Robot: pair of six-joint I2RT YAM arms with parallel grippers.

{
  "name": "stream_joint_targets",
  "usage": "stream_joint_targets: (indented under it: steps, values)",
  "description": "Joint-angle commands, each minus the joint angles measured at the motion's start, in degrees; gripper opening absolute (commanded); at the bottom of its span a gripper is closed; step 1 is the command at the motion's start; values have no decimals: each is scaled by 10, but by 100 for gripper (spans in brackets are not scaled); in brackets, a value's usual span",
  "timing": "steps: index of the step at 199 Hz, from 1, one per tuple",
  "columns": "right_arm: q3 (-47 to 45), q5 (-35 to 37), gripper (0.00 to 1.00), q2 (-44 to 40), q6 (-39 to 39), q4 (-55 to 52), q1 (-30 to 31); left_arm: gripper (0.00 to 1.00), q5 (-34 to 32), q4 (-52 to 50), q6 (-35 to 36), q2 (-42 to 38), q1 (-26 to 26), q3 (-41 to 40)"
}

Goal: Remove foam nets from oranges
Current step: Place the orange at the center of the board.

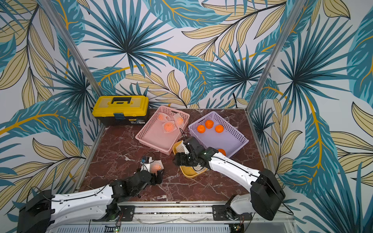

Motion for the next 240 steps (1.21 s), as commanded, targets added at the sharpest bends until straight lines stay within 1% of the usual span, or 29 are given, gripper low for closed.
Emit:
stream_joint_targets:
  steps: [1, 42, 65, 93, 104, 118, 139, 165, 190, 193, 221, 240]
  values:
    - [18, 6, 78, 15, 3, 7, 8, 100, 36, -1, -10, 16, 1, 11]
    - [58, -34, 67, 62, -13, -5, 25, 100, 74, 8, 8, 25, 3, 21]
    - [78, -62, 64, 93, -22, -5, 35, 100, 80, 10, 25, 14, 2, 20]
    - [99, -108, 65, 128, -32, 2, 40, 100, 85, 9, 42, 11, 3, 21]
    - [113, -129, 66, 147, -40, -10, 40, 100, 87, 9, 45, 12, 2, 23]
    - [134, -130, 68, 165, -58, -37, 40, 100, 89, 11, 48, 14, 3, 24]
    - [144, -142, 70, 180, -73, -38, 40, 100, 90, 10, 54, 17, 2, 28]
    - [166, -143, 70, 210, -80, -60, 40, 100, 91, 10, 62, 20, 2, 32]
    - [173, -171, 70, 232, -81, -49, 40, 100, 91, 14, 67, 20, 2, 32]
    - [175, -173, 70, 235, -81, -50, 55, 100, 90, 15, 67, 20, 2, 32]
    - [191, -148, 71, 254, -81, -72, 59, 100, 84, 17, 68, 21, 2, 32]
    - [190, -120, 71, 246, -72, -67, 59, 100, 82, 17, 66, 15, 2, 32]
